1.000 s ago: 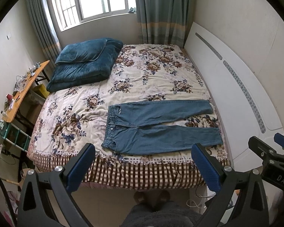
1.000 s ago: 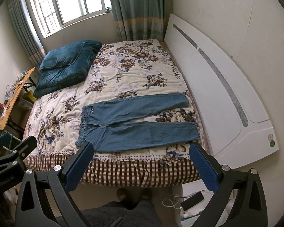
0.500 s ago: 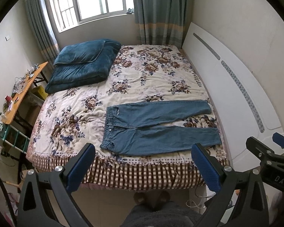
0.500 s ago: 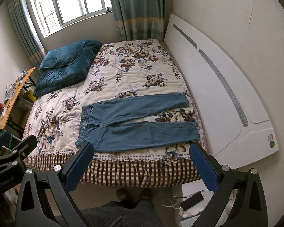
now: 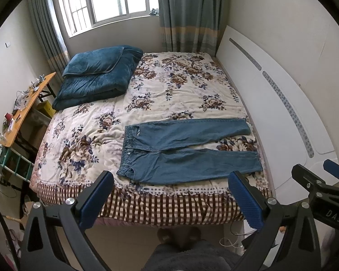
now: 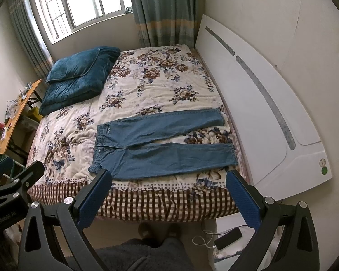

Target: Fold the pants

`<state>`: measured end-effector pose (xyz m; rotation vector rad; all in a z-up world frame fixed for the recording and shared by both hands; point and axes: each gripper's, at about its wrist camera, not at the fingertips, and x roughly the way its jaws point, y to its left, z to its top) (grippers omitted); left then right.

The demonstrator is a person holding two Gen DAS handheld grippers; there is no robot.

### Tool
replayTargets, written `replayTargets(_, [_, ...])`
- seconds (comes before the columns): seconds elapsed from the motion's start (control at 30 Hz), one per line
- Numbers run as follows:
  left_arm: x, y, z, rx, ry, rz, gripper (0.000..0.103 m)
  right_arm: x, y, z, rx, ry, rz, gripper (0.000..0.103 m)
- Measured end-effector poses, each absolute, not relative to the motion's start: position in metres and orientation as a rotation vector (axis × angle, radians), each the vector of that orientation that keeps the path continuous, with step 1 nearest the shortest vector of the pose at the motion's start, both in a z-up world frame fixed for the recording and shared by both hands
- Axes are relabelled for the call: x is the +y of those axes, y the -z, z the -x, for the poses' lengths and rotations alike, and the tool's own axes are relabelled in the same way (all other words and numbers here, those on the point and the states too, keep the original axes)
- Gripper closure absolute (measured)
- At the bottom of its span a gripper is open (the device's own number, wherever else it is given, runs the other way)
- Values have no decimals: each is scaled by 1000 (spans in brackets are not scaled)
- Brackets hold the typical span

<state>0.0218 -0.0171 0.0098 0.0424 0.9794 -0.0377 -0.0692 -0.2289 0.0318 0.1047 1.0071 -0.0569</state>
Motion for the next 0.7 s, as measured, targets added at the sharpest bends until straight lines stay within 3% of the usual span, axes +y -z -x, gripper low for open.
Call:
replayTargets(0.3, [-24,20,-38,978,-19,-5,0,-245,3,51,1055,76,-133,0])
replayTargets(0.7, [-14,105,-139,1104,-84,-30,0,-248,103,-76,1204,60,-164,0])
